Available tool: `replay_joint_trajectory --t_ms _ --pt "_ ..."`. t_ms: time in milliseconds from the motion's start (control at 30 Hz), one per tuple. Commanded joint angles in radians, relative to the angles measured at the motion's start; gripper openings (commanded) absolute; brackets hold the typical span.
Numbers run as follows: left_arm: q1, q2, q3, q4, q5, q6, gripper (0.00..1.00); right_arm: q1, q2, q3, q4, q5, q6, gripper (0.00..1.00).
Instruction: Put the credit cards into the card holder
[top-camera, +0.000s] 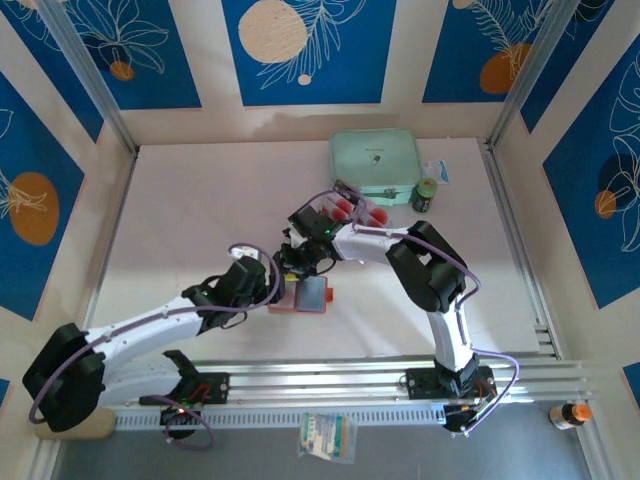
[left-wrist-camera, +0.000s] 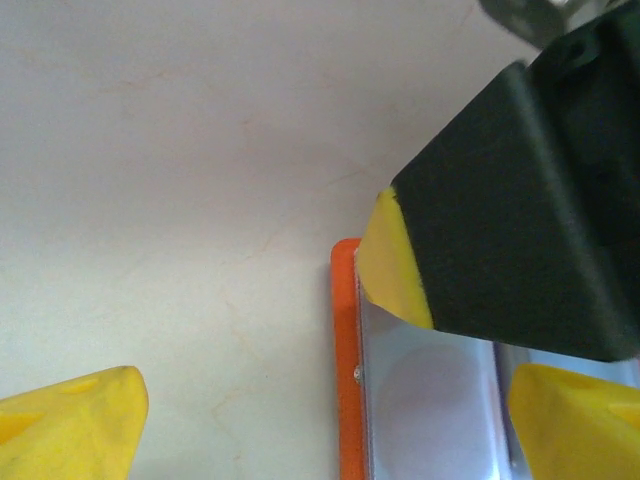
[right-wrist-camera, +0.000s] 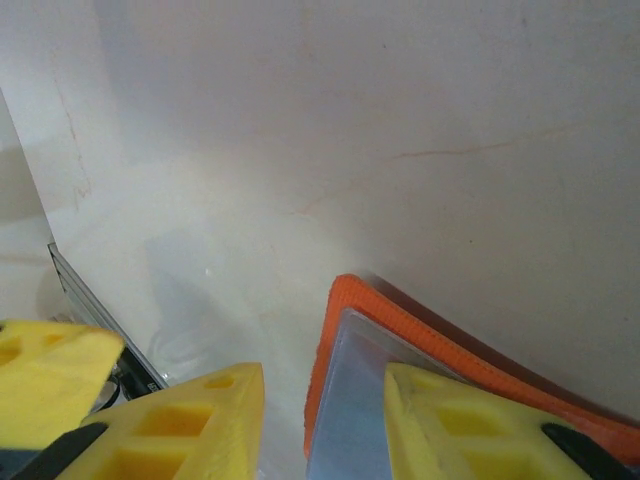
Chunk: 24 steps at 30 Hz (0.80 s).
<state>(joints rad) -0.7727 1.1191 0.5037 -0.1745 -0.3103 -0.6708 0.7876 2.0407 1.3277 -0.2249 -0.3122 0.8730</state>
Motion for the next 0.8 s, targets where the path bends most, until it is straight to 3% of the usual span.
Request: replay_joint_trajectory --t_ms 0,333,567,767 --pt "0.011 0.05 0.002 0.048 0.019 0.022 0.93 -0.014 -0.049 0.014 -0.021 -0.031 0.009 0.36" --pt "0.012 0.156 0.027 0.069 -0.004 0.036 0.94 -0.073 -0.233 -0.116 -0.066 0.033 -0.031 0.36" --pt "0.012 0.168 0.031 0.069 -0.018 0.028 0.95 -0.093 -0.367 -0.242 -0.259 0.25 -0.144 0.36" --pt "0.013 0.165 0.035 0.059 -0.025 0.018 0.96 -0.051 -0.388 -0.269 -0.386 0.433 -0.216 0.36"
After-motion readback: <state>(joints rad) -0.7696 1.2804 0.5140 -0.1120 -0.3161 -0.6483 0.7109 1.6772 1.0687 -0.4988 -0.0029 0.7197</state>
